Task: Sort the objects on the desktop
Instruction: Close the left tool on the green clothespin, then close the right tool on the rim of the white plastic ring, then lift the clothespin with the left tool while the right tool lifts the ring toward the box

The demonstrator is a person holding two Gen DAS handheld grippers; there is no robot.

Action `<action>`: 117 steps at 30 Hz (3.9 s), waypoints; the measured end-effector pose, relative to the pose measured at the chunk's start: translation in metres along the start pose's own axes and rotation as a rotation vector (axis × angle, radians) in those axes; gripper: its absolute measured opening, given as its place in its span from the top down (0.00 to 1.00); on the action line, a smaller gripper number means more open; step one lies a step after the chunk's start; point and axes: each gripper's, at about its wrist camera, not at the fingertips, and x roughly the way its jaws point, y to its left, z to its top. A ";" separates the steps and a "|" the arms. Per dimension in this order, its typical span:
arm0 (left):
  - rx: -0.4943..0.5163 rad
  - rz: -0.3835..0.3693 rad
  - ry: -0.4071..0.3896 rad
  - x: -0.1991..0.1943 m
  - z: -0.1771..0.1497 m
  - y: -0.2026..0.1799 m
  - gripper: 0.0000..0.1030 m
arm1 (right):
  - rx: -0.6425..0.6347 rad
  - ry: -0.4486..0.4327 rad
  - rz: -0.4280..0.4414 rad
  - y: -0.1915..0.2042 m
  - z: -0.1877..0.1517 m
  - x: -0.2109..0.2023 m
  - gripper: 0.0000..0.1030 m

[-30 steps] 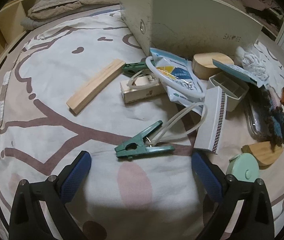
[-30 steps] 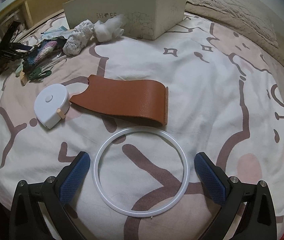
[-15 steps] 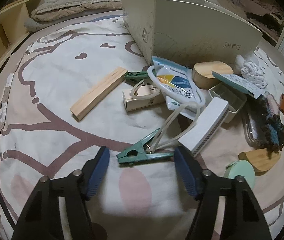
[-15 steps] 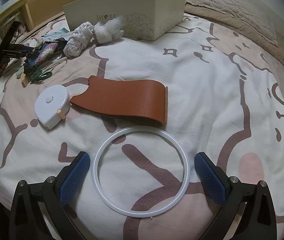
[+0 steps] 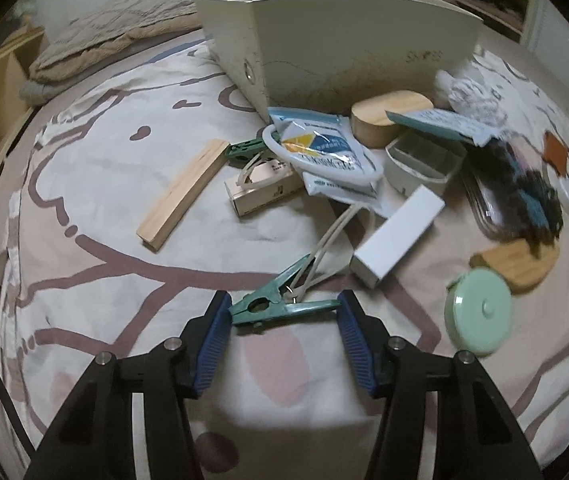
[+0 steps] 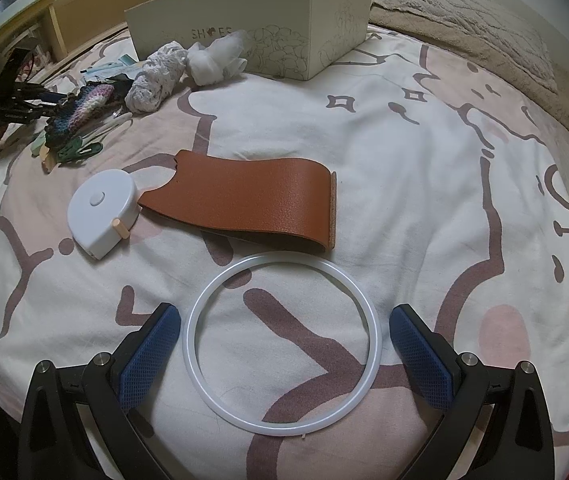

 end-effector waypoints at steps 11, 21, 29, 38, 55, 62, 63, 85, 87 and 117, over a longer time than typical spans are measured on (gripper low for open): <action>0.008 -0.038 0.026 -0.001 -0.009 0.010 0.47 | 0.011 0.004 0.006 -0.002 0.000 0.002 0.00; -0.080 -0.056 0.039 0.004 -0.011 0.010 0.22 | 0.006 0.079 0.006 -0.001 0.007 0.004 0.00; -0.133 -0.069 0.037 0.001 -0.012 0.014 0.22 | -0.036 0.070 0.037 -0.003 0.004 0.000 0.01; -0.174 -0.083 0.037 -0.001 -0.011 0.017 0.22 | 0.002 0.095 0.011 -0.008 0.011 -0.004 0.18; -0.238 -0.087 0.047 -0.002 -0.009 0.020 0.27 | -0.025 0.102 -0.055 0.002 0.017 -0.005 0.18; -0.378 -0.082 0.059 -0.003 -0.007 0.025 0.32 | -0.039 0.094 -0.086 0.003 0.019 -0.008 0.18; -0.375 -0.071 0.060 -0.003 -0.007 0.023 0.36 | -0.038 0.092 -0.090 0.003 0.020 -0.008 0.18; -0.308 0.037 -0.004 -0.023 -0.004 0.024 0.49 | -0.004 -0.006 -0.136 -0.004 0.039 -0.033 0.18; -0.317 0.040 -0.018 -0.027 -0.002 0.027 0.49 | 0.004 -0.016 -0.144 -0.005 0.043 -0.037 0.18; -0.346 0.104 -0.213 -0.087 0.044 0.040 0.49 | 0.086 -0.177 -0.248 0.022 0.122 -0.086 0.17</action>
